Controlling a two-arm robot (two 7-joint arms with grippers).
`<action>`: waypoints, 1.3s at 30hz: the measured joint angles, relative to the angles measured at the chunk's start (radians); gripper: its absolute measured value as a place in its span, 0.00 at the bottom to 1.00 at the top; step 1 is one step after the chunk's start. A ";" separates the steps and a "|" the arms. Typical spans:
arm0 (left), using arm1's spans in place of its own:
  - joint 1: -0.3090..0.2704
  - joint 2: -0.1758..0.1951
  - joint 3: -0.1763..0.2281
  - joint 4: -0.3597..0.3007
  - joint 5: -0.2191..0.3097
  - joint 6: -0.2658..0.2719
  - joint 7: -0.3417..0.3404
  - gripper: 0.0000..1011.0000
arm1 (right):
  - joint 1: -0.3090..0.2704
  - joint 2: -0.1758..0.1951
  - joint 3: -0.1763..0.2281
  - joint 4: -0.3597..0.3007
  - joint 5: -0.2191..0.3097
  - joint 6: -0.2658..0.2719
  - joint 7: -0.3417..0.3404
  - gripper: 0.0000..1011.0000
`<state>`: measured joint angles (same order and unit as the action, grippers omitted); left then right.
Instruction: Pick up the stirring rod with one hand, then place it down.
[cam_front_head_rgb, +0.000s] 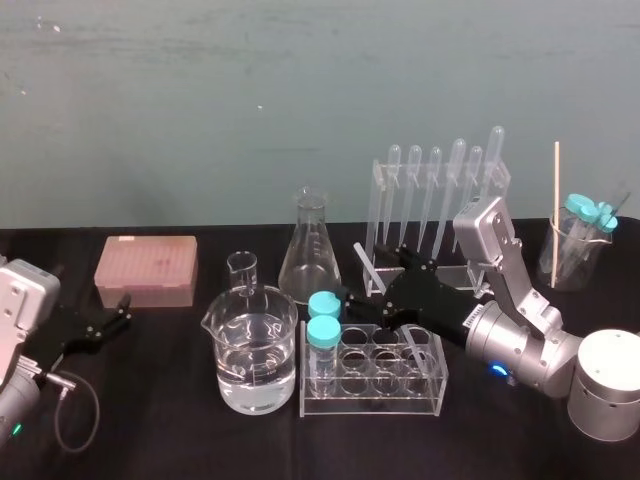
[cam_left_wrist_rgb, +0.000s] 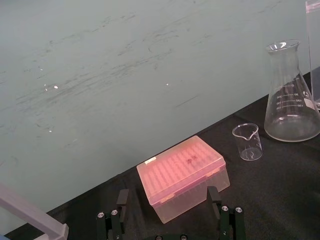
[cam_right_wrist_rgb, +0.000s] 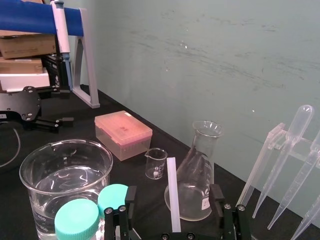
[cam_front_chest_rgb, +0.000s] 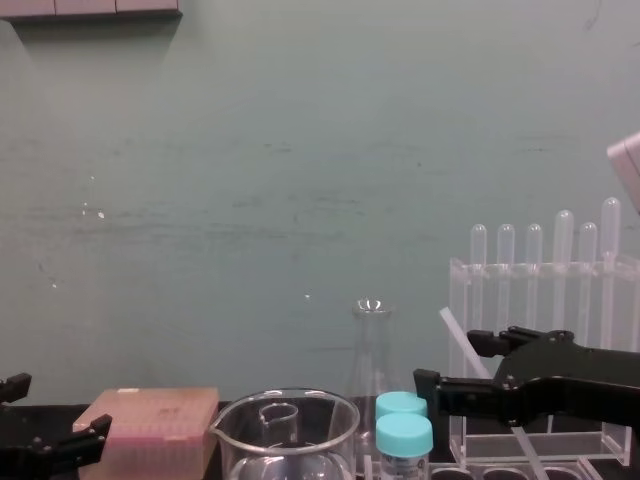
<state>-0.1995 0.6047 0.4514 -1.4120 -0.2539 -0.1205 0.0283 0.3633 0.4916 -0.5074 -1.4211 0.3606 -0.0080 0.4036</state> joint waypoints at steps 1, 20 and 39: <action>0.000 0.000 0.000 0.000 0.000 0.000 0.000 0.99 | 0.000 0.000 0.000 0.000 0.000 0.000 0.000 0.90; 0.000 0.000 0.000 0.000 0.000 0.000 0.000 0.99 | 0.000 0.001 -0.001 0.000 -0.001 -0.002 0.000 0.33; 0.000 0.000 0.000 0.000 0.000 0.000 0.000 0.99 | 0.000 0.001 -0.001 0.000 0.000 -0.004 0.000 0.07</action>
<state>-0.1995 0.6047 0.4514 -1.4120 -0.2539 -0.1205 0.0283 0.3636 0.4931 -0.5084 -1.4210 0.3605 -0.0115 0.4035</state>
